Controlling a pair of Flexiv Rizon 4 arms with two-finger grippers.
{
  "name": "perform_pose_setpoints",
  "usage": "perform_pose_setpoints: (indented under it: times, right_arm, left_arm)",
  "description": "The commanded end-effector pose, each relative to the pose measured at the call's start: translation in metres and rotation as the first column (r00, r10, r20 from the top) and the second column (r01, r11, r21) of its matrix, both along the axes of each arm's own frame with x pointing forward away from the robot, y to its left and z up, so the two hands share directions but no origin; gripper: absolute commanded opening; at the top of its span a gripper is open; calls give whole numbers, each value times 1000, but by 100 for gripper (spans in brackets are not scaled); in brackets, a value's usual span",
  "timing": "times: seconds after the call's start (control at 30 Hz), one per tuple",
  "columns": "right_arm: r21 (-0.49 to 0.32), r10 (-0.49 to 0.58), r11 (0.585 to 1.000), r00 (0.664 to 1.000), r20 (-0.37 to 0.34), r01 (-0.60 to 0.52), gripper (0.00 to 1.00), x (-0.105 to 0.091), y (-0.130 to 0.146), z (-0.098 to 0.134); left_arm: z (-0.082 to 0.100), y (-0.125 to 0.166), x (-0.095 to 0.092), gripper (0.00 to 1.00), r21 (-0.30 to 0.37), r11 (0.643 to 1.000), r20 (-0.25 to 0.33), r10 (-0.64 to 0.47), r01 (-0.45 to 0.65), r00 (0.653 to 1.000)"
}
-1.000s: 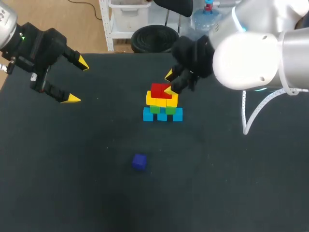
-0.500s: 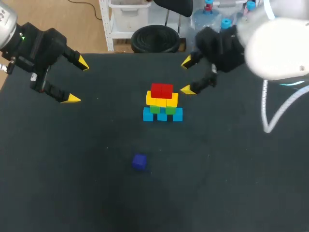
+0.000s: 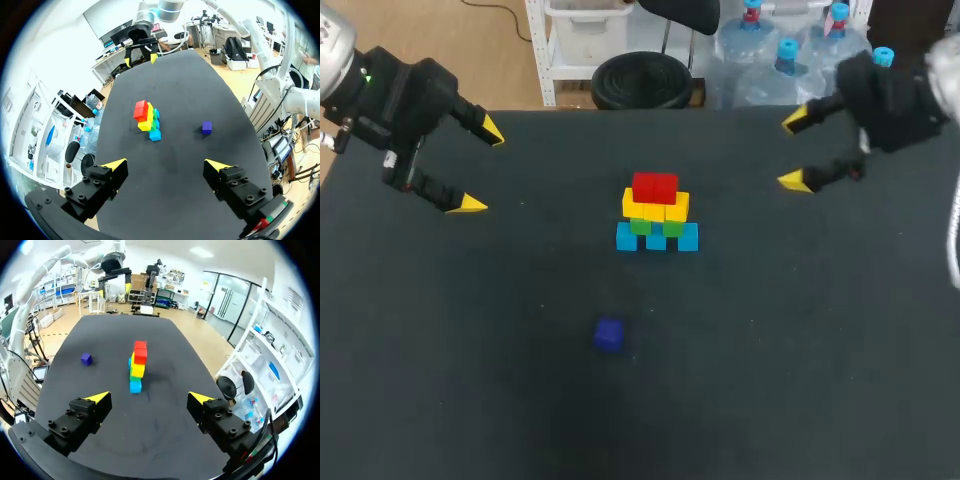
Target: Place the blue cubes, place green cubes on the blue cubes, place the yellow cubes on the green cubes, then place the red cubes on the yellow cubes, and place purple cube on the red cubes.
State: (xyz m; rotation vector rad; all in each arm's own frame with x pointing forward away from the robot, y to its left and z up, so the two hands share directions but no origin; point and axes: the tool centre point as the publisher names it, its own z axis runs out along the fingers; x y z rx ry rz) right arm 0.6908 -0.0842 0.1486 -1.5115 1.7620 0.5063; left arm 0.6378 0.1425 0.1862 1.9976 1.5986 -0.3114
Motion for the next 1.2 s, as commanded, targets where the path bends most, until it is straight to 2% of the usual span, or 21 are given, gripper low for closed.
perform_pose_setpoints:
  times: [0.03, 0.33, 0.6, 0.8, 1.2]
  right_arm:
    - [44, -9, 999, 1000, 30, 7, 100, -28, -38, 7]
    - [80, 25, 996, 998, 60, -30, 100, -47, -90, -4]
    - [109, 31, 993, 996, 83, -40, 100, -48, -122, -13]
    - [97, 55, 993, 996, 71, -62, 100, -43, -131, -24]
    - [79, 109, 990, 991, 81, -116, 100, -39, -131, -29]
  left_arm:
    - [-1, 1, 0, 100, -3, 1000, 3, -3, 3, 1000]
    - [-1, 1, 0, 100, -3, 1000, 3, -3, 3, 1000]
    - [-1, 1, 0, 100, -3, 1000, 3, -3, 3, 1000]
    - [-1, 1, 0, 100, -3, 1000, 3, -3, 3, 1000]
    - [-1, 1, 0, 100, -3, 1000, 3, -3, 3, 1000]
